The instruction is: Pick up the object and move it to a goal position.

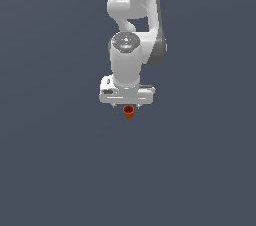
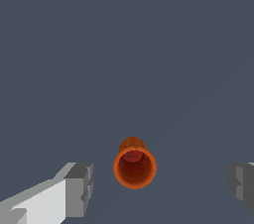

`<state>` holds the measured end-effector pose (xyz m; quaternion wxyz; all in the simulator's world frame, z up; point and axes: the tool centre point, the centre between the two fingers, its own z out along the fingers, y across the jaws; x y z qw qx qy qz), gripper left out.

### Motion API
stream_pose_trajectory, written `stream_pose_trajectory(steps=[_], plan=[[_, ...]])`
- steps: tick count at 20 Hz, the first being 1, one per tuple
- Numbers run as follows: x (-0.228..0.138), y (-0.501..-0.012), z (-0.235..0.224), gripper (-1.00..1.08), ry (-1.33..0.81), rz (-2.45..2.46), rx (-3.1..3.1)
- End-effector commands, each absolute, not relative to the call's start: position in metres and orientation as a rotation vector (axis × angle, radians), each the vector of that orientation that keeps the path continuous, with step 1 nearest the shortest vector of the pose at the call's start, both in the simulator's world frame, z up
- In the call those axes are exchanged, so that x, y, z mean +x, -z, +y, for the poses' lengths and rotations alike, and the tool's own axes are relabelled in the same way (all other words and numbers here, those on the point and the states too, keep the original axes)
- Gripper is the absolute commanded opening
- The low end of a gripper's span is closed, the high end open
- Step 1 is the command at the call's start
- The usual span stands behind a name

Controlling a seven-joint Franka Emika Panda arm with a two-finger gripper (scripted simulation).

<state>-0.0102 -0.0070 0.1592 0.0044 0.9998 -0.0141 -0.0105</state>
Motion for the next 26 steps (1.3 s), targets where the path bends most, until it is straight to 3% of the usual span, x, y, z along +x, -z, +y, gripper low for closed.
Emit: stream_pose_trajectory(steps=[1, 15, 26], plan=[[-0.01, -0.159, -0.007, 1.0, 0.033, -0.044, 3.132], [-0.013, -0.161, -0.013, 1.0, 0.054, -0.068, 3.154], [-0.029, -0.13, -0.006, 1.0, 0.034, -0.264, 3.139]])
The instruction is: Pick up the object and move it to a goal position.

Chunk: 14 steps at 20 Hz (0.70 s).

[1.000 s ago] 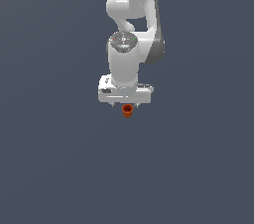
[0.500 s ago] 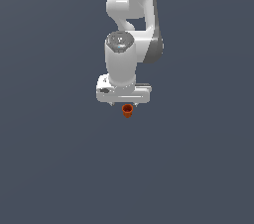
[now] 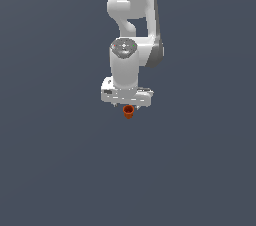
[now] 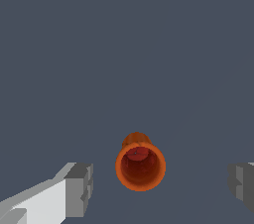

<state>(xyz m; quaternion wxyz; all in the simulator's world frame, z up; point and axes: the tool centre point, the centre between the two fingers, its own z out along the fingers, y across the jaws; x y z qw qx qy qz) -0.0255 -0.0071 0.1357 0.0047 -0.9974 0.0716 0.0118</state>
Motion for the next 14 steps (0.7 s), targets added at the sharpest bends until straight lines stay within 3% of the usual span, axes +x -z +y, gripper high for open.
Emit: stream_pose_trajectory(steps=[1, 14], plan=[[-0.032, -0.125, -0.005, 1.0, -0.03, 0.292, -3.12], [-0.057, -0.089, 0.003, 1.0, -0.001, 0.54, -3.095]])
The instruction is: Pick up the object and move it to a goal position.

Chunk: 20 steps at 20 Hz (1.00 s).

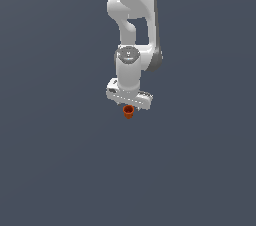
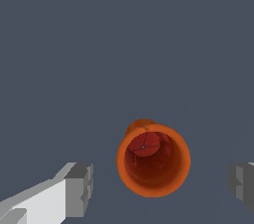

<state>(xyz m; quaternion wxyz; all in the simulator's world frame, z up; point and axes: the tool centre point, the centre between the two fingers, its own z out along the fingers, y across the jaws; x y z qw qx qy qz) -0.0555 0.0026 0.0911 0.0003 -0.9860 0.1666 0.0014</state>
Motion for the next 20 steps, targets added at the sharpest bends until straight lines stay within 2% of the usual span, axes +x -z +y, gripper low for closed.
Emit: stream_pose_trajectory(steps=[1, 8, 20], plan=[[-0.058, -0.089, 0.003, 1.0, -0.001, 0.545, -3.094], [-0.058, -0.083, 0.003, 1.0, -0.002, 0.543, -3.094], [-0.059, -0.039, 0.003, 1.0, 0.0, 0.548, -3.093]])
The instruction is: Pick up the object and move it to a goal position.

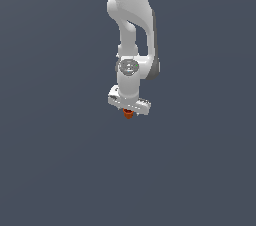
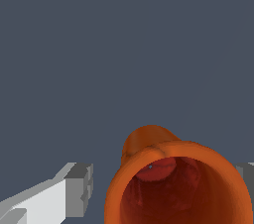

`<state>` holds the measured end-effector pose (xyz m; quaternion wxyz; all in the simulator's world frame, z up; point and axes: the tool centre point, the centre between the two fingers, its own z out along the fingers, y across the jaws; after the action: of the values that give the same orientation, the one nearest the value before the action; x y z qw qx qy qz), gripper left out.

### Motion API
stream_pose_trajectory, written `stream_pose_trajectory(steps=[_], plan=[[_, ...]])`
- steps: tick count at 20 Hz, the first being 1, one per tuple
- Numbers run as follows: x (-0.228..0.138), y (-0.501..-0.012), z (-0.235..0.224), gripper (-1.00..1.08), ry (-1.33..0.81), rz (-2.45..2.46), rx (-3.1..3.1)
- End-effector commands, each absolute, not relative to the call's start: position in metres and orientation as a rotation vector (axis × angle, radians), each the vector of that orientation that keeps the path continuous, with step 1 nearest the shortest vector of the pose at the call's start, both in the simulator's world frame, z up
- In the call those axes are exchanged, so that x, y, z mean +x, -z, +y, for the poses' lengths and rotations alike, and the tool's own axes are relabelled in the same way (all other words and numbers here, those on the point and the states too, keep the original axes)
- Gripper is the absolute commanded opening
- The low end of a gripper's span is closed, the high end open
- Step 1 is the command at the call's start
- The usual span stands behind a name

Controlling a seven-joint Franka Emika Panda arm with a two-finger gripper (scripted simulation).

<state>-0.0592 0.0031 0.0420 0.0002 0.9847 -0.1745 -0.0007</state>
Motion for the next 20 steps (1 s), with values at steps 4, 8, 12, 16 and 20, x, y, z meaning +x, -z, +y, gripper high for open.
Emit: stream_pose_trajectory(steps=[4, 8, 12, 16, 20], plan=[[-0.058, -0.038, 0.003, -1.0, 0.0, -0.548, 3.093], [-0.058, -0.038, 0.003, -1.0, 0.0, -0.548, 3.093], [-0.058, -0.038, 0.003, -1.0, 0.0, -0.548, 3.093], [-0.057, -0.041, 0.006, -1.0, -0.002, -0.548, 3.094], [-0.051, -0.05, 0.016, -1.0, -0.002, -0.548, 3.094]])
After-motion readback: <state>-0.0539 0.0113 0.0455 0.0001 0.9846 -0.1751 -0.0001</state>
